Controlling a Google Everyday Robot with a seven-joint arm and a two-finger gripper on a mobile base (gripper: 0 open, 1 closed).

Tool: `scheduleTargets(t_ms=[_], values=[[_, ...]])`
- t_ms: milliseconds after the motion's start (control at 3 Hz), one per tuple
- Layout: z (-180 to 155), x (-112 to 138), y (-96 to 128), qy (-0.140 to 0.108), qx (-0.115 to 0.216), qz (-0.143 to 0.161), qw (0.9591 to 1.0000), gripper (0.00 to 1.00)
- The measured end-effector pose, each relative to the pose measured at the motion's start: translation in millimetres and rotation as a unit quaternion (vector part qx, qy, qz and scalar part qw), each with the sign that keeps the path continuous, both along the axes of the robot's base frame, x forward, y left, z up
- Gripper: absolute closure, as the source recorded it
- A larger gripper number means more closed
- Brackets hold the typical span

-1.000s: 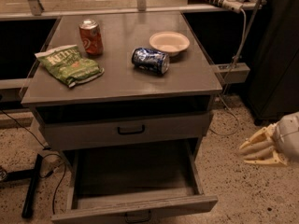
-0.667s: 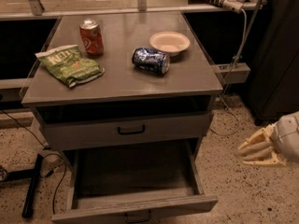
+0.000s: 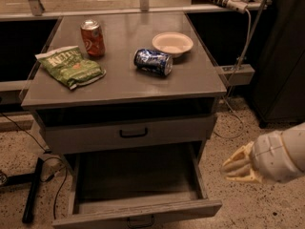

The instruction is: Close middle drawer

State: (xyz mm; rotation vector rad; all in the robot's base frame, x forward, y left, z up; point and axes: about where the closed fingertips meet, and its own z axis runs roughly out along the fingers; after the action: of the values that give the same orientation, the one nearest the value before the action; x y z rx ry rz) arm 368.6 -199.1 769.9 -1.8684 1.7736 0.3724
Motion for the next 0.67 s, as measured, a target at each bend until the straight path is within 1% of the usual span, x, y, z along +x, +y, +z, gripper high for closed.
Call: scheduleTargets(t_ms=[333,667], values=[[-63.3,-2.1,17.2,0.014,-0.002,-0.011,0.9998,1.00],[-117.9,-5.5,24.2,0.015,-0.010,-0.026,0.9995,1.00]])
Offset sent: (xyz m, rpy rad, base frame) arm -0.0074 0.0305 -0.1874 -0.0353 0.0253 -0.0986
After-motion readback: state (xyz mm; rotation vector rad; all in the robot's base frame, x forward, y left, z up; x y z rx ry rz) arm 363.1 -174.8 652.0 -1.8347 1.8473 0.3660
